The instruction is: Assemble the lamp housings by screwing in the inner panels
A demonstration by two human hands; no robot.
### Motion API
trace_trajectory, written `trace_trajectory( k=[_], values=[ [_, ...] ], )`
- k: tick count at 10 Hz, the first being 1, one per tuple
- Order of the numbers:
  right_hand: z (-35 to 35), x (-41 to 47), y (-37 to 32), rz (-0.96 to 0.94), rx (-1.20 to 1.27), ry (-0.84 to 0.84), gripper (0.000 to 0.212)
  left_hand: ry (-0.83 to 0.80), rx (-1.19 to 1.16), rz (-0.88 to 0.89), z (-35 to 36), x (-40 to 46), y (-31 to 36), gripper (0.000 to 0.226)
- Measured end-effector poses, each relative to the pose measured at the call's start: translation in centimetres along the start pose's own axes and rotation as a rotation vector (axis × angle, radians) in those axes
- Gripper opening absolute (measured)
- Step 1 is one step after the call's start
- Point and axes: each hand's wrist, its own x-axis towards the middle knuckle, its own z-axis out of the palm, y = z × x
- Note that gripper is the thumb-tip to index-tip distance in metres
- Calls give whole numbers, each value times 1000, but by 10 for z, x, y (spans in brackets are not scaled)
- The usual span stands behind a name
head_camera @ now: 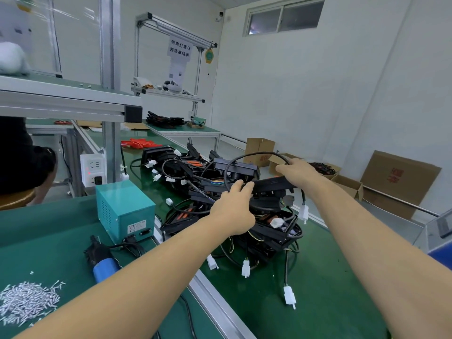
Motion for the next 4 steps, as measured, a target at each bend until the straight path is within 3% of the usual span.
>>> trace_trajectory(
  k=[3,4],
  values=[
    [-4,6,1,-78,-334,-38,34,73,-66,35,-10,-20,-27,83],
    [-3,-1,-7,-71,-369,83,37,127,-123,42,-17,-36,-43,80]
  ],
)
